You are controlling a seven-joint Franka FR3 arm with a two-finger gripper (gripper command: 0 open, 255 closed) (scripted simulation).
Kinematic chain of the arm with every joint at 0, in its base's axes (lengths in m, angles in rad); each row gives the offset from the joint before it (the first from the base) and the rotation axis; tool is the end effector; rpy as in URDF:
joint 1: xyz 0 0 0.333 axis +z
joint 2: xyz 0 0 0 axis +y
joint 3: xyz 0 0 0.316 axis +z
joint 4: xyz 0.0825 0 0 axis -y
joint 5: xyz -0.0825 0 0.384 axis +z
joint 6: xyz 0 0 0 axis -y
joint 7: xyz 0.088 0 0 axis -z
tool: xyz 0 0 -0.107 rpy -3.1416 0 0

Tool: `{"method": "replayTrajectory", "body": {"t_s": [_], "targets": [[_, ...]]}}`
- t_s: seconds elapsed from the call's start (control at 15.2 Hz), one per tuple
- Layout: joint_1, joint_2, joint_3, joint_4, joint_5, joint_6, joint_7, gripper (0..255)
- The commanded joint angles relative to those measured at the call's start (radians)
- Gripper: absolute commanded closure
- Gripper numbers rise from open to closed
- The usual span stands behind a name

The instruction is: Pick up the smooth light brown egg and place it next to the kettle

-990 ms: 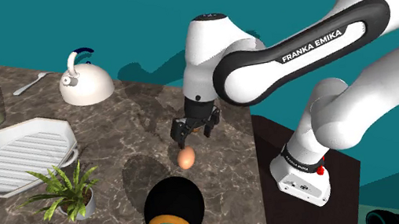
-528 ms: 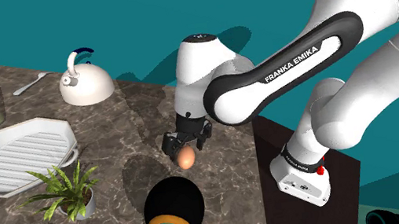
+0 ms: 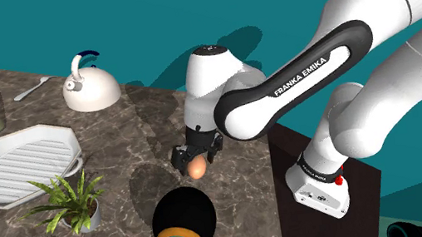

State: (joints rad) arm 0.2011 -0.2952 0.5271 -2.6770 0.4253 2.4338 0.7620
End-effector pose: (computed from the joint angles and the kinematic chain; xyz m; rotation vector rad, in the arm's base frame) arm 0.3076 0.2630 0.3202 -2.9651 0.5578 0.0931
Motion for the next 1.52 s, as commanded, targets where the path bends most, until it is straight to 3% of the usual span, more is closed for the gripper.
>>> {"method": "replayTrajectory", "body": {"t_s": [0.0,0.07,0.13,0.73,1.45], "targets": [[0.000,0.000,0.000,0.000,0.000,0.000,0.000,0],[0.000,0.000,0.000,0.000,0.000,0.000,0.000,0],[0.000,0.000,0.000,0.000,0.000,0.000,0.000,255],[0.000,0.000,0.000,0.000,0.000,0.000,0.000,255],[0.005,-0.126,-0.040,0.065,-0.011,-0.189,0.012,255]]}}
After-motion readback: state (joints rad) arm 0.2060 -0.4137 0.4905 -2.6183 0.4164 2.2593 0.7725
